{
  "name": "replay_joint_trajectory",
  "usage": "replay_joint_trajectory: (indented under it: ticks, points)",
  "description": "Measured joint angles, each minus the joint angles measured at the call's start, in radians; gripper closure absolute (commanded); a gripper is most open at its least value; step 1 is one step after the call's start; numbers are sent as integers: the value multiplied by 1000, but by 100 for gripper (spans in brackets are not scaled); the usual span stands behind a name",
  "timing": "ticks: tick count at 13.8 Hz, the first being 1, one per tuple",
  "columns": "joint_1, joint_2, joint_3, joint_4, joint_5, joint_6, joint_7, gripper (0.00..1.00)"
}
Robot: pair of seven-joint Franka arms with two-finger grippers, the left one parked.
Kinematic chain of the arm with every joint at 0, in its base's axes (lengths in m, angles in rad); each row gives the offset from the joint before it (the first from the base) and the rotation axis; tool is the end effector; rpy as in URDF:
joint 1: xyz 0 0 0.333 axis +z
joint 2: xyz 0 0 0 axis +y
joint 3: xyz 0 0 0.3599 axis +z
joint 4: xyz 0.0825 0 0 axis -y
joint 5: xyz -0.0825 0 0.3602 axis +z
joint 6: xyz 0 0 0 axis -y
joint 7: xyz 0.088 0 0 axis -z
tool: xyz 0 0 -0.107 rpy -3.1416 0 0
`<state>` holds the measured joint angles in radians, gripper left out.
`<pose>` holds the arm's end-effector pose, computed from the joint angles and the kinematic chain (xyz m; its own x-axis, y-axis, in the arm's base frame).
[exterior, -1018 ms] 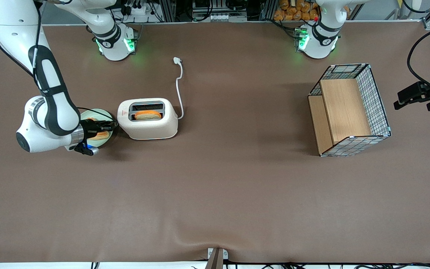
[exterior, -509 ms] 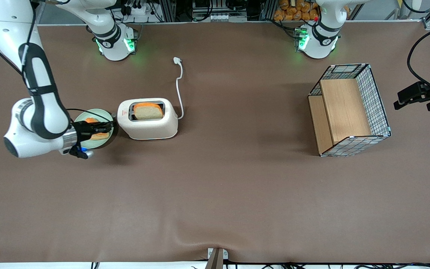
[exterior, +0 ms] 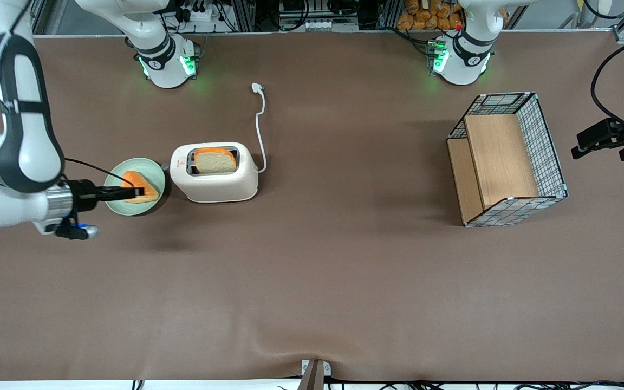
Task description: Press toaster button with right arm
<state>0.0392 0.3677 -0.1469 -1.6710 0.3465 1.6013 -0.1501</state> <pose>0.6030 -0.0189 0.4219 0.9255 0.0202 -0.3781 -0.1076 -0.9434 -0.3138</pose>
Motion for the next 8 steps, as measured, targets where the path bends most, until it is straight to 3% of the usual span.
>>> replay_joint_trajectory:
  ticks: [3, 8]
  points:
    - [2, -108, 3, 10, -128, 2, -14, 0]
    - [2, -267, 4, 10, -261, 28, -33, 0]
